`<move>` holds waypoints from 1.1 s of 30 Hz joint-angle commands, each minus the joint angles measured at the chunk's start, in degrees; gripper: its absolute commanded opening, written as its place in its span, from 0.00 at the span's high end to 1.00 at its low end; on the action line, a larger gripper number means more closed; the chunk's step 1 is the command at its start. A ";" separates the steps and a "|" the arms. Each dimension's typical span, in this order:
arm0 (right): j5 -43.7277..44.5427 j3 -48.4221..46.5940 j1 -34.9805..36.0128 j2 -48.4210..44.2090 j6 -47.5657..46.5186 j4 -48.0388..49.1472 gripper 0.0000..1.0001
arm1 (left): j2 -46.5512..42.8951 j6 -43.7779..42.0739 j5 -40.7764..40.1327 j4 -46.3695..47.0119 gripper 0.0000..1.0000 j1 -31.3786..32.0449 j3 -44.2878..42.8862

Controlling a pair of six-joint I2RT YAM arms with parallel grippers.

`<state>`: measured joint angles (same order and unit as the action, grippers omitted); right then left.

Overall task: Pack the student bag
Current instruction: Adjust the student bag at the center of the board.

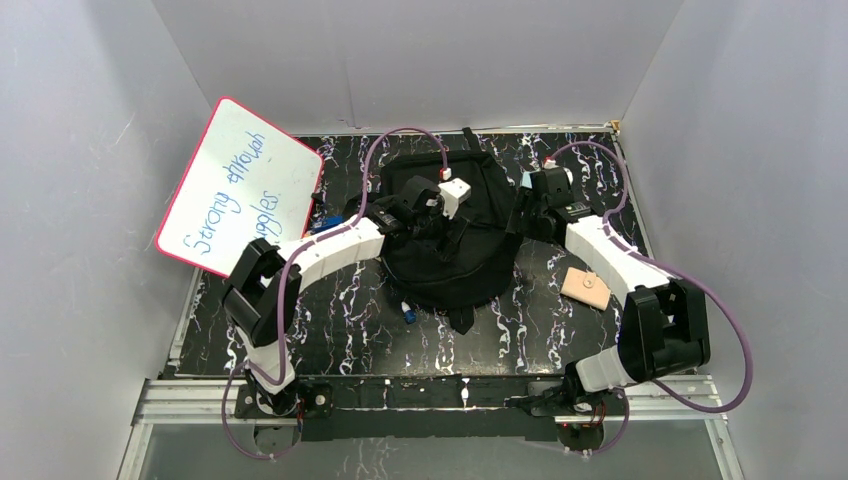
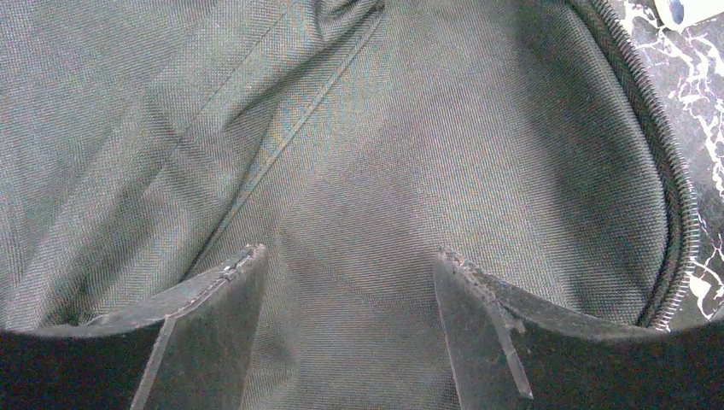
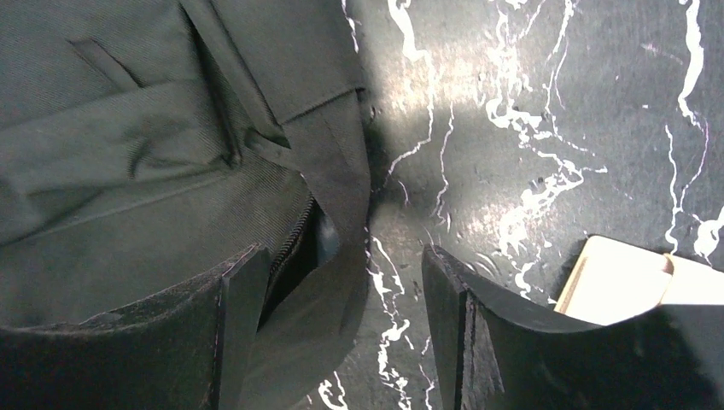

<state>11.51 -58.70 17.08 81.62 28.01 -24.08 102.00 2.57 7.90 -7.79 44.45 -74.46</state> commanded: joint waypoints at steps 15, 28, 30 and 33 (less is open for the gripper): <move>-2.55 1.90 -0.27 -2.91 -3.11 -8.52 0.26 | 6.36 0.99 -5.34 -2.39 0.32 0.20 -5.09; -11.09 3.64 -0.12 -1.90 -6.07 -12.43 0.28 | 7.95 1.03 -6.67 -3.09 0.32 0.21 -6.35; -13.53 3.77 0.46 -2.35 -5.93 -11.70 0.29 | 7.98 0.96 -6.67 -3.18 0.32 0.20 -6.44; -13.47 3.28 3.06 -3.34 -4.76 -11.43 0.29 | 8.12 0.86 -6.76 -3.36 0.32 0.20 -6.51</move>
<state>1.63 -55.27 17.39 80.25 23.24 -34.63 109.56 3.25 2.00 -10.50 44.47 -78.78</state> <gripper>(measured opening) 0.708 0.684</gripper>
